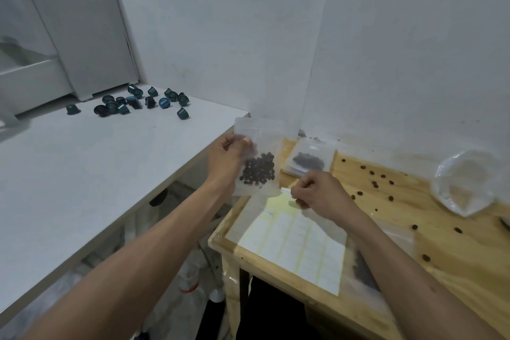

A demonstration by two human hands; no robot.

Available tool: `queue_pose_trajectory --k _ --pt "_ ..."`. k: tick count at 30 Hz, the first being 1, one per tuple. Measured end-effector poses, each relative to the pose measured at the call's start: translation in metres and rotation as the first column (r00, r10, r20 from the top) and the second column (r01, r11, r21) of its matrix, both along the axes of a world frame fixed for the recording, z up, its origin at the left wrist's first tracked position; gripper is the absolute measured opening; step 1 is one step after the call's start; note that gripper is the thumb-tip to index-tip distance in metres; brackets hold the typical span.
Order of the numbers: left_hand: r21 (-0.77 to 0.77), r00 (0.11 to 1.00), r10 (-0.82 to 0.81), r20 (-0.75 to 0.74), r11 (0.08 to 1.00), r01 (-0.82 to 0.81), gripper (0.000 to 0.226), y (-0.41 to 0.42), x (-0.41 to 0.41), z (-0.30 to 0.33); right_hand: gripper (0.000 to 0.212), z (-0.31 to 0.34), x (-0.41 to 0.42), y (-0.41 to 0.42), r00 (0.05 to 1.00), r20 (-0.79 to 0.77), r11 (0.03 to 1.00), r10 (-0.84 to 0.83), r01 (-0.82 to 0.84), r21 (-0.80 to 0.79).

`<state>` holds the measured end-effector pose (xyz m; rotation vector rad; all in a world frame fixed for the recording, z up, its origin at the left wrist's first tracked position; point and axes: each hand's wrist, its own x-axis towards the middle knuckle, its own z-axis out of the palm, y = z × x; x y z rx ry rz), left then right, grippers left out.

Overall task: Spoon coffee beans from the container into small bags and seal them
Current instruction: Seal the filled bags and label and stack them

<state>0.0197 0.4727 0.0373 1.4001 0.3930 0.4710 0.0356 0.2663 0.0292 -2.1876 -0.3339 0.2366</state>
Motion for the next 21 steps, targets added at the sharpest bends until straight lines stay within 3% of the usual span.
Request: queue_pose_trajectory --k 2,6,9,15,21 --pt "0.044 0.997 -0.076 -0.026 0.996 0.077 0.016 -0.007 0.003 0.001 0.003 0.01 0.004 -0.007 0.999 0.019 0.997 -0.03 0.028 0.075" --pt "-0.002 0.976 -0.215 -0.018 0.977 0.215 0.013 -0.033 0.009 0.01 0.008 0.036 0.01 -0.02 0.987 0.138 0.988 -0.086 0.067 0.137" --pt "0.005 0.957 -0.289 -0.001 0.957 0.289 0.025 -0.056 0.013 0.018 0.009 0.05 0.011 -0.03 0.97 0.202 0.975 -0.135 0.093 0.203" --pt "-0.039 0.927 -0.374 0.023 0.926 0.375 0.012 -0.099 0.021 0.027 0.005 0.056 0.015 -0.055 0.92 0.237 0.905 -0.311 0.211 0.37" --pt "-0.049 0.921 -0.387 0.05 0.92 0.389 0.026 -0.126 0.03 0.034 0.004 0.057 0.018 -0.074 0.891 0.251 0.886 -0.377 0.269 0.378"
